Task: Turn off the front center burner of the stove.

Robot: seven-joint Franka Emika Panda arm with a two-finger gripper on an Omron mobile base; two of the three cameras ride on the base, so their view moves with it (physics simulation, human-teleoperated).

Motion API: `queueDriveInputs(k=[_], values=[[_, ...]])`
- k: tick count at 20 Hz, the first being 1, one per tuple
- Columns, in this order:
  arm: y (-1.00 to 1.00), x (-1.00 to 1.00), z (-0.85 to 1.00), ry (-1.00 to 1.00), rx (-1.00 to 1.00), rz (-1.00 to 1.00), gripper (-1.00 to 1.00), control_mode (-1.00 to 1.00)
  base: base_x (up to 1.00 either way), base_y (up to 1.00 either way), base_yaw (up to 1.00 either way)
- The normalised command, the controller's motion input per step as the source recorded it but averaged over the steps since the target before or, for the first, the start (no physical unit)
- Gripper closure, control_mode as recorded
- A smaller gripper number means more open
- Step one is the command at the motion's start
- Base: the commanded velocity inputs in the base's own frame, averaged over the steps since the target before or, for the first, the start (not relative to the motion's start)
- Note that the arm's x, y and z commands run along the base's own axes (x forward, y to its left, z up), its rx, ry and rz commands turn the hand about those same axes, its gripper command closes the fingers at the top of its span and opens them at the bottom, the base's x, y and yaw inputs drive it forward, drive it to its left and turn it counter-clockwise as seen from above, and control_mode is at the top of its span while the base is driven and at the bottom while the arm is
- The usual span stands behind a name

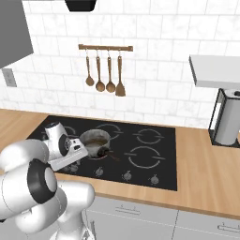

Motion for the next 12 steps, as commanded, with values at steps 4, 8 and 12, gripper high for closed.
queueDriveInputs(k=[4,8,12], values=[[0.0,0.0,0.0,0.0,0.0,0.0,1.0,-1.0,0.0,0.0,0.0],[0.0,0.0,-0.04,0.0,0.0,0.0,1.0,-1.0,0.0,0.0,0.0],[-0.13,0.0,-0.11,0.01,0.0,-0.14,1.0,-1.0,0.0,0.0,0.0]])
